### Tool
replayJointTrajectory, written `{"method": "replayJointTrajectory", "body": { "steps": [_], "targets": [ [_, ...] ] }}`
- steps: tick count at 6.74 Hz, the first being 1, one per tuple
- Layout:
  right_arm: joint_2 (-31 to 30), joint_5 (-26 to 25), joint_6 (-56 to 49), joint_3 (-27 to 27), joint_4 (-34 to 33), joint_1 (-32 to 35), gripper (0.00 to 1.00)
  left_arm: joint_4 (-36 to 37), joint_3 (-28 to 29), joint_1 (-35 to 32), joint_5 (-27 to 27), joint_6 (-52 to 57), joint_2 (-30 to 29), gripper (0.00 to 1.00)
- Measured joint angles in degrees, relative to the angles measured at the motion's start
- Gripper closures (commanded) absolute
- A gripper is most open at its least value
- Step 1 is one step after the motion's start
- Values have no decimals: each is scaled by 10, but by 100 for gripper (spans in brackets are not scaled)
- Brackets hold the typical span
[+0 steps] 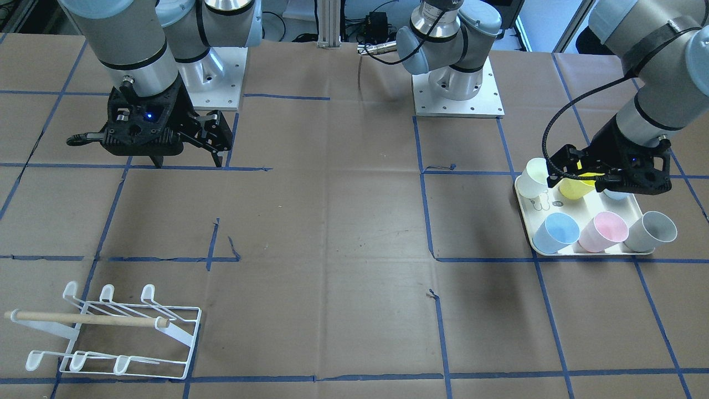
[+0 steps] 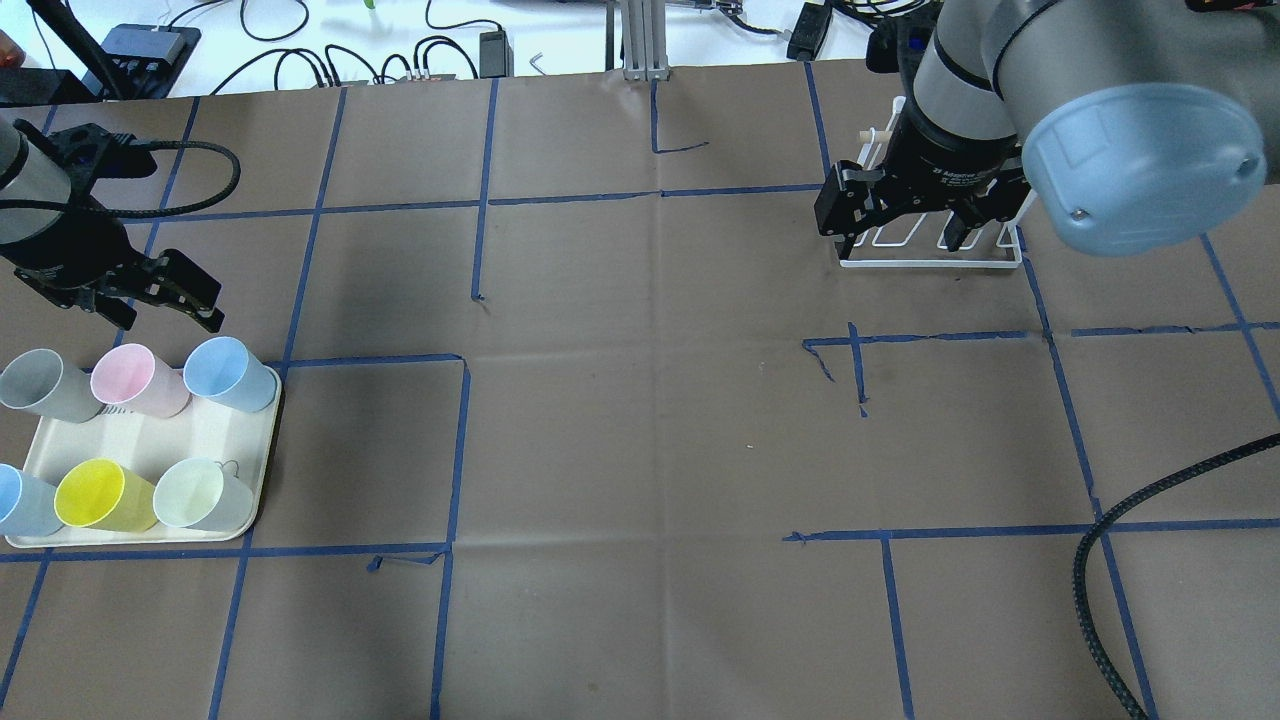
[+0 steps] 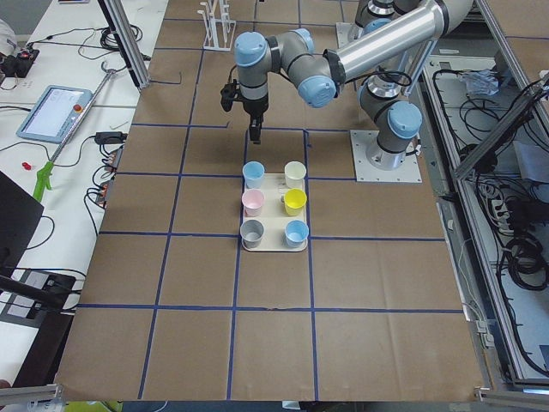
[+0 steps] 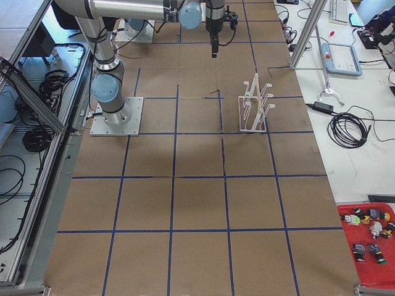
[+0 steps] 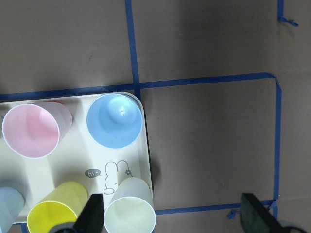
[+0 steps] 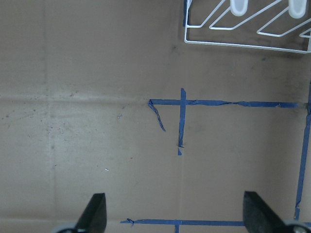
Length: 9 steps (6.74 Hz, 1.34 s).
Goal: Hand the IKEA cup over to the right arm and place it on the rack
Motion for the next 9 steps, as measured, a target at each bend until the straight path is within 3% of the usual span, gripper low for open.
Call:
{"method": "replayJointTrajectory", "body": {
  "steps": [3,9],
  "targets": [
    [1,0,0,0,0,0,0,127,-52,1,0,9,-51,0],
    [0,1,0,0,-1,0,0,181,-76,13,-1,6,-117,0]
  ]
}}
